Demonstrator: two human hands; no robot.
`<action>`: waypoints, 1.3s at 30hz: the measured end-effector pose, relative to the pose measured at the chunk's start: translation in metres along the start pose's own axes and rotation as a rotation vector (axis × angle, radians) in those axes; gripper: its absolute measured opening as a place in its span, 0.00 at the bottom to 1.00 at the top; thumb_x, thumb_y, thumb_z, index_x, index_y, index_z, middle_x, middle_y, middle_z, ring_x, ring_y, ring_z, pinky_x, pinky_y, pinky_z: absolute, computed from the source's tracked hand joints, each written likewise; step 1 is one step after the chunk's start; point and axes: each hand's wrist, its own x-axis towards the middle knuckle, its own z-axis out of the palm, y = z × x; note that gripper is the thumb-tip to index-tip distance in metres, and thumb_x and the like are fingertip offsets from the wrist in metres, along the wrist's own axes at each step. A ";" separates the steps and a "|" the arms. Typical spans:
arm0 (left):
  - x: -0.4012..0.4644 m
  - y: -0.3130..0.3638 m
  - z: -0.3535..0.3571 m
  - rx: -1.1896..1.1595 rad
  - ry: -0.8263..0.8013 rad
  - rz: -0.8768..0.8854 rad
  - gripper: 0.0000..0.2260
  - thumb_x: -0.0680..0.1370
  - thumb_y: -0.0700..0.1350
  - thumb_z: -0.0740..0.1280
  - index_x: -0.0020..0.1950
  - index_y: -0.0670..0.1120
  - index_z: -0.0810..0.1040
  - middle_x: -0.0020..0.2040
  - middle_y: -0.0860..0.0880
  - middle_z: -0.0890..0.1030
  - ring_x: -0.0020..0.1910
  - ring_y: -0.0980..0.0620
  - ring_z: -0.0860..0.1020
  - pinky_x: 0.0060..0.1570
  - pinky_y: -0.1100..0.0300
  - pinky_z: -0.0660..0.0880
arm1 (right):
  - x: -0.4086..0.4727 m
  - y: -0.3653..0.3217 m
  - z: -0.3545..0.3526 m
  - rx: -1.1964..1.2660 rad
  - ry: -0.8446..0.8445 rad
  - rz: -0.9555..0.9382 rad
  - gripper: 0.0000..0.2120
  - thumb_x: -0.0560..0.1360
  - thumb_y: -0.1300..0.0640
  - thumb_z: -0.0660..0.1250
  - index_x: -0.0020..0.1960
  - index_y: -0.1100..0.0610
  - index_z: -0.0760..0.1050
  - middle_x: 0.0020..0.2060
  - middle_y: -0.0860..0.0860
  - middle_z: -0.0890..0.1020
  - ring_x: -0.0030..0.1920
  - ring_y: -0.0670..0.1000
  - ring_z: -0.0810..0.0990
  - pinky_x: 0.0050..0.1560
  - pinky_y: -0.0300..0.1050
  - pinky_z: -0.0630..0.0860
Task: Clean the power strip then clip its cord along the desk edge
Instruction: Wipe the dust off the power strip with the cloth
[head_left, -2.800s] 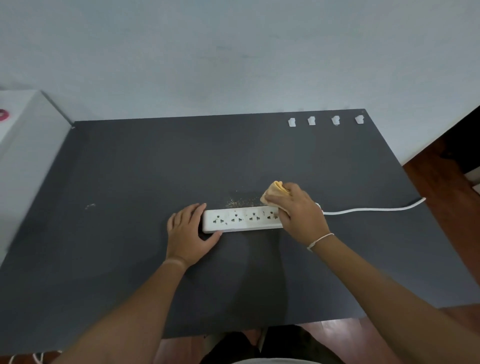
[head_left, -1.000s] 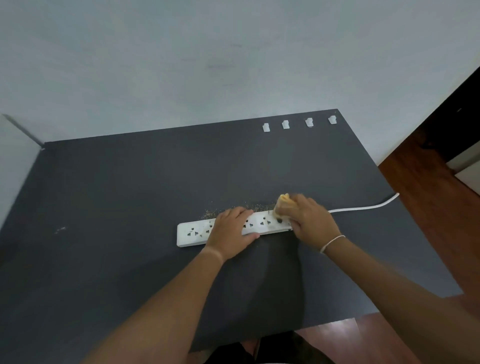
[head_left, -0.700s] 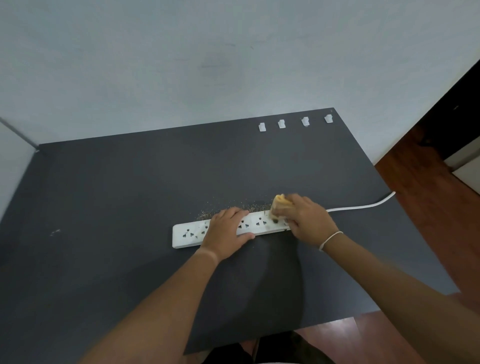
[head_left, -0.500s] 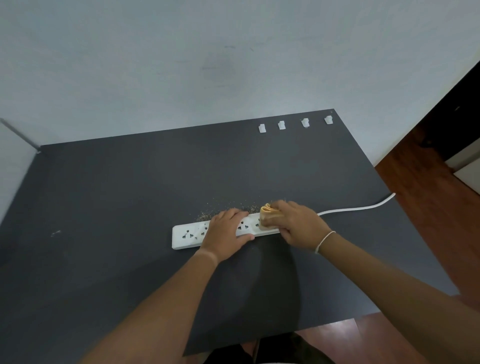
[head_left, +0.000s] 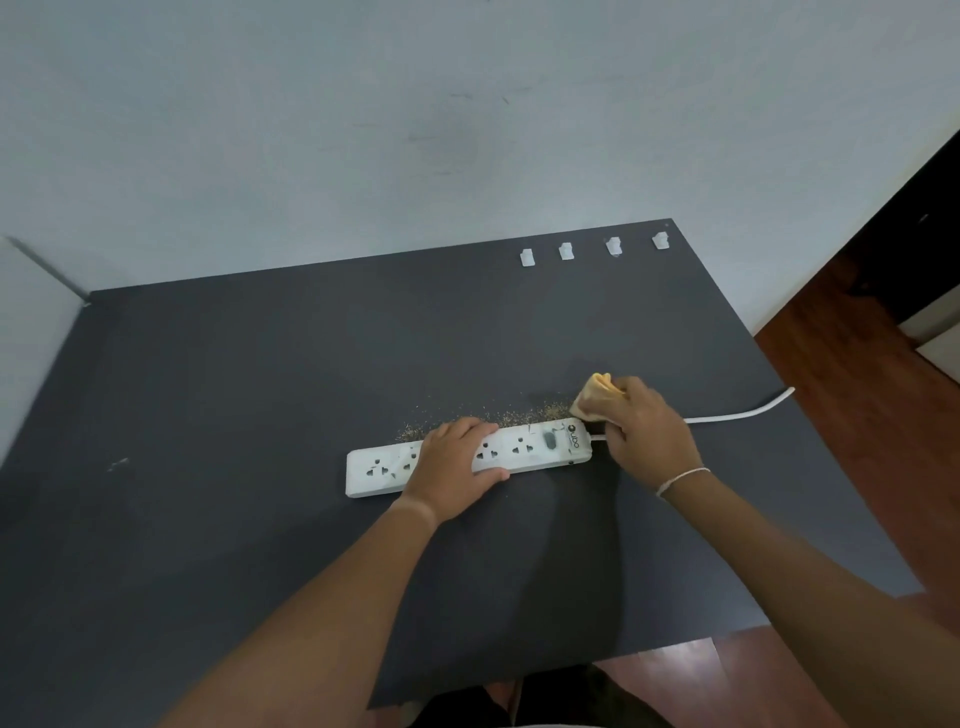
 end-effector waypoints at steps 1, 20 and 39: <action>0.000 0.000 0.000 0.003 0.002 0.001 0.26 0.73 0.54 0.67 0.70 0.50 0.66 0.68 0.51 0.69 0.68 0.50 0.65 0.71 0.55 0.55 | -0.003 -0.002 -0.001 -0.006 -0.022 -0.084 0.19 0.66 0.64 0.59 0.49 0.50 0.81 0.49 0.60 0.79 0.38 0.61 0.77 0.34 0.49 0.75; 0.001 0.001 -0.002 0.010 -0.018 -0.005 0.27 0.73 0.54 0.67 0.70 0.50 0.66 0.68 0.52 0.70 0.67 0.49 0.65 0.72 0.54 0.58 | -0.019 -0.003 -0.001 -0.050 -0.080 -0.271 0.20 0.67 0.58 0.54 0.49 0.49 0.82 0.49 0.58 0.80 0.37 0.58 0.78 0.36 0.45 0.76; 0.002 0.000 -0.002 0.001 -0.018 -0.009 0.27 0.73 0.54 0.68 0.69 0.50 0.66 0.67 0.52 0.70 0.67 0.50 0.65 0.71 0.54 0.57 | 0.008 -0.031 0.003 0.042 -0.077 -0.209 0.19 0.67 0.59 0.56 0.50 0.51 0.81 0.50 0.61 0.79 0.39 0.61 0.78 0.33 0.49 0.77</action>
